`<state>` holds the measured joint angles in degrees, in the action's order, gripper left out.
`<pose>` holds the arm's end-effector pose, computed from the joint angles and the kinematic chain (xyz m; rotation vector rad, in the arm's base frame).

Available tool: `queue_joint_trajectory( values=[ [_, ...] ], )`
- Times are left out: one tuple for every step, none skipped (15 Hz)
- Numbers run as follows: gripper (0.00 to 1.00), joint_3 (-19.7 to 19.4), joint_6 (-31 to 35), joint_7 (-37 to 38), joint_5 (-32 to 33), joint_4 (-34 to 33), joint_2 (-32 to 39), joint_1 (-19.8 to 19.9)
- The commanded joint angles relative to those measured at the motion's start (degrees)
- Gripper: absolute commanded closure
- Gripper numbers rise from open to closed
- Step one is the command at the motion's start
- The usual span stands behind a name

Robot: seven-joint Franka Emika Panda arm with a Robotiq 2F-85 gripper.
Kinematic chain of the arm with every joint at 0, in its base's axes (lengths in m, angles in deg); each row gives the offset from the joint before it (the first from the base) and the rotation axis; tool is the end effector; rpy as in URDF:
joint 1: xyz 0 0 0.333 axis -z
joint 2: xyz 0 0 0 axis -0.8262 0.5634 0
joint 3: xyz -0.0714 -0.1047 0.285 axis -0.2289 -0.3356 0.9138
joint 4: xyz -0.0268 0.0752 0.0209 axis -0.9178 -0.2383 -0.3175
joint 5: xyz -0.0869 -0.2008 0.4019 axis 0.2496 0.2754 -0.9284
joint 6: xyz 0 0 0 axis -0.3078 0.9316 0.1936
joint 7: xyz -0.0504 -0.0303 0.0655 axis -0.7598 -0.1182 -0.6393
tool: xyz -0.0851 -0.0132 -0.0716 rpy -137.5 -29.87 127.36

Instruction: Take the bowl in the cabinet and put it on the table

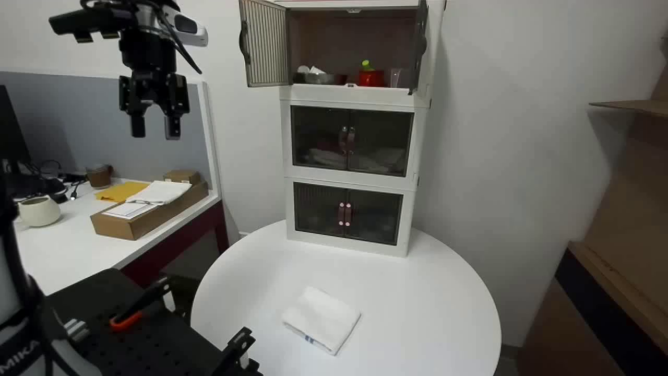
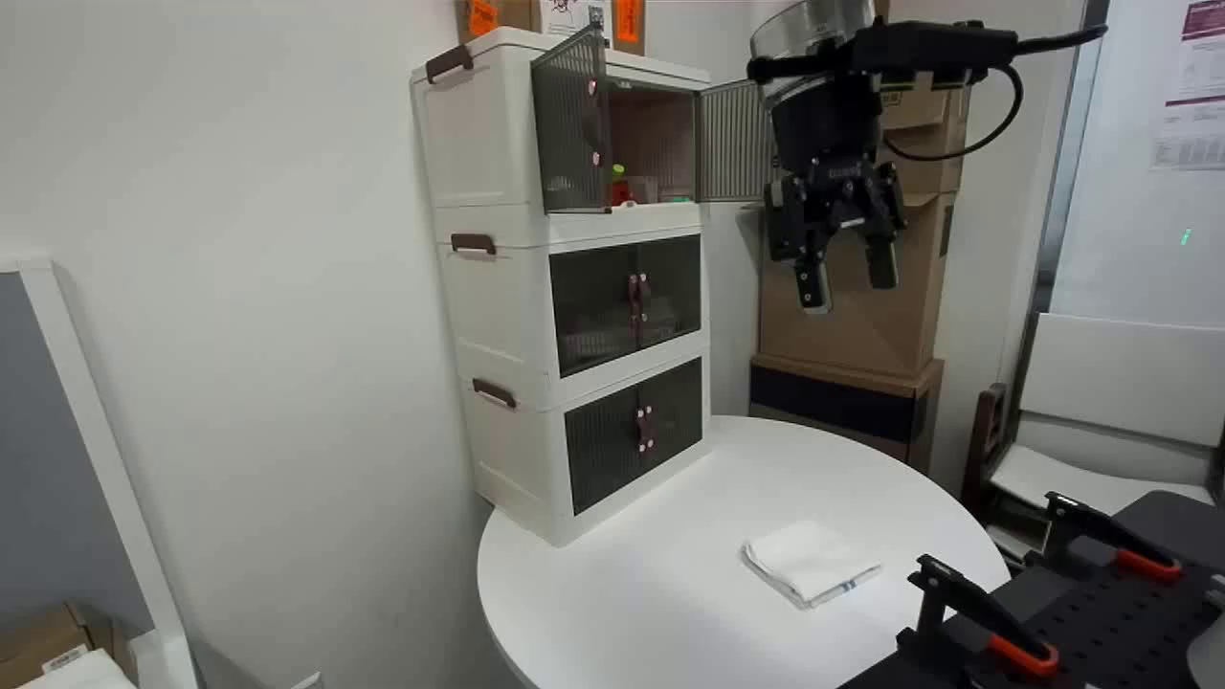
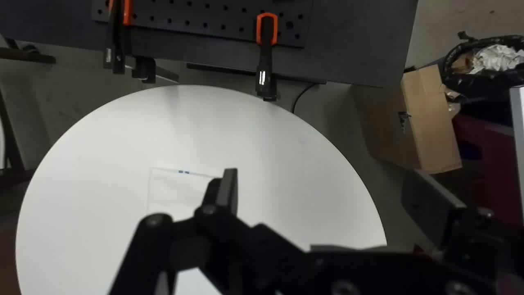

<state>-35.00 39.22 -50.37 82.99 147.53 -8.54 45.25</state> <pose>0.3598 0.1785 0.3602 3.0157 0.1790 -0.2834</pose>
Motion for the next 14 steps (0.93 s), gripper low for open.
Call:
queue_joint_trajectory(
  values=[
    [0.00,-0.61,-0.12,0.30,0.33,-0.10,0.10,-0.64],
    [0.00,-0.75,0.28,0.19,1.60,-0.56,0.35,0.08],
    [0.00,-1.11,1.02,-0.08,2.65,-0.69,0.34,0.66],
    [0.00,-1.71,1.20,-0.59,4.43,-0.98,0.35,1.56],
    [0.00,-2.35,0.85,-0.93,6.31,-1.39,0.44,2.46],
    [0.00,-3.55,0.46,-1.90,8.58,-2.14,0.43,3.61],
    [0.00,-4.58,0.50,-2.48,10.83,-2.97,0.50,4.80],
    [0.00,-5.61,1.02,-3.03,12.79,-3.86,0.82,5.87],
    [0.00,-6.75,1.95,-3.46,14.66,-5.63,1.78,7.19],
    [0.00,-7.68,3.77,-3.21,15.84,-6.88,2.52,8.30],
    [0.00,-8.85,6.62,-2.67,16.11,-8.72,3.85,9.40],
    [0.00,-9.66,9.51,-1.58,16.05,-10.57,5.41,10.50],
    [0.00,-10.45,12.62,-1.23,15.59,-12.57,7.31,11.30],
    [0.00,-10.92,15.63,-0.61,15.17,-14.55,9.35,12.08]
  ],
)
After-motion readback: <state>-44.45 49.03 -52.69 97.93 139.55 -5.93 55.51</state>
